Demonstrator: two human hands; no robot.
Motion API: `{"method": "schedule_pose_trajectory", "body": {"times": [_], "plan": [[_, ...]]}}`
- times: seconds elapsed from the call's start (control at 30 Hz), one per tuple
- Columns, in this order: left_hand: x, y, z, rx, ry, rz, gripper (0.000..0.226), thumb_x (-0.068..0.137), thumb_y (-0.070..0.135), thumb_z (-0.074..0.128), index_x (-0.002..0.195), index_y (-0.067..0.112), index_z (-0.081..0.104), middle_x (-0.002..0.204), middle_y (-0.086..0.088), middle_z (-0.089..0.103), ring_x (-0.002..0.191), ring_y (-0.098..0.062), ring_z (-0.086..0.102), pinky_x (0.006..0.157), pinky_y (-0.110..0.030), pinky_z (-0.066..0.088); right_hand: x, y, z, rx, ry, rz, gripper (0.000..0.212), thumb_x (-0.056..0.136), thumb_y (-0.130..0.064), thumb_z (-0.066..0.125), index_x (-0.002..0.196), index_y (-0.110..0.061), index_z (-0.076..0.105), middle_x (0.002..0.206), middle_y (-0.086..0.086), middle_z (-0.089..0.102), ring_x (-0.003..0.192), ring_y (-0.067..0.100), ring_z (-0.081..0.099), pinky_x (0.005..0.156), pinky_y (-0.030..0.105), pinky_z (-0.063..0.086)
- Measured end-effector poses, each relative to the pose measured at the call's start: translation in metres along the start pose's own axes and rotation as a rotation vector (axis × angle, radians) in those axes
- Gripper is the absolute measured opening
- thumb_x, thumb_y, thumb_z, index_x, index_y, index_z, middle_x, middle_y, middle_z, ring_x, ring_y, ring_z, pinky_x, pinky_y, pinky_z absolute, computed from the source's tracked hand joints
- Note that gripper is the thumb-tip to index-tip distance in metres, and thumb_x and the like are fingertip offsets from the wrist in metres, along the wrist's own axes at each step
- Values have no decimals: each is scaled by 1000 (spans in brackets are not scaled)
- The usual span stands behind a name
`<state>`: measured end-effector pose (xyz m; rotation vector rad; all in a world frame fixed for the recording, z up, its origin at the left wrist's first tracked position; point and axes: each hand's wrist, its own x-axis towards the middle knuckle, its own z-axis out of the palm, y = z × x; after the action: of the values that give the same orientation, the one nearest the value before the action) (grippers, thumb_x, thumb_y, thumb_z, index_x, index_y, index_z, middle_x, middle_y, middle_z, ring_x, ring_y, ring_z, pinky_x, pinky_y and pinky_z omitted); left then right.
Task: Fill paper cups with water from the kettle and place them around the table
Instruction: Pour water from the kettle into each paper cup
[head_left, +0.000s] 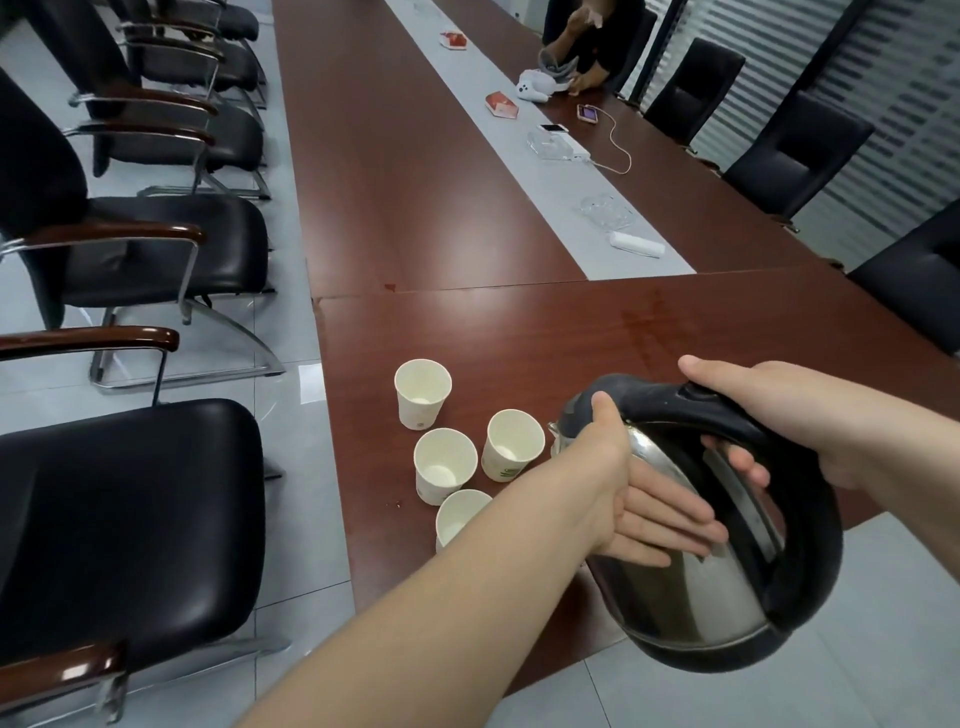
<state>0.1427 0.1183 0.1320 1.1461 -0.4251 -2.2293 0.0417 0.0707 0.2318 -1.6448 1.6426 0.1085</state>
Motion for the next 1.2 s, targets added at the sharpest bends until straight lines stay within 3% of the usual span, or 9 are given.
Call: {"method": "schedule_pose_trajectory", "body": {"times": [0.47,1.2], "plan": [[16,6,-4,-99,-34,-18,118,77,82,-6,68,-9,69,79,-22,70,71,-29,69,76,-36,51,17,-13,-2,-110,-36,50,64,92,-56,45,59,-2,56,41,9,47,31,18,43,45,26,40],[18,3,-4,-133,-16,-27,116,79,80,-5,79,-10,68,80,-22,69,76,-30,68,90,-40,48,25,-13,-1,-175,-78,78,65,93,-59,41,68,-1,58,44,9,48,33,17,44,40,23,41]]}}
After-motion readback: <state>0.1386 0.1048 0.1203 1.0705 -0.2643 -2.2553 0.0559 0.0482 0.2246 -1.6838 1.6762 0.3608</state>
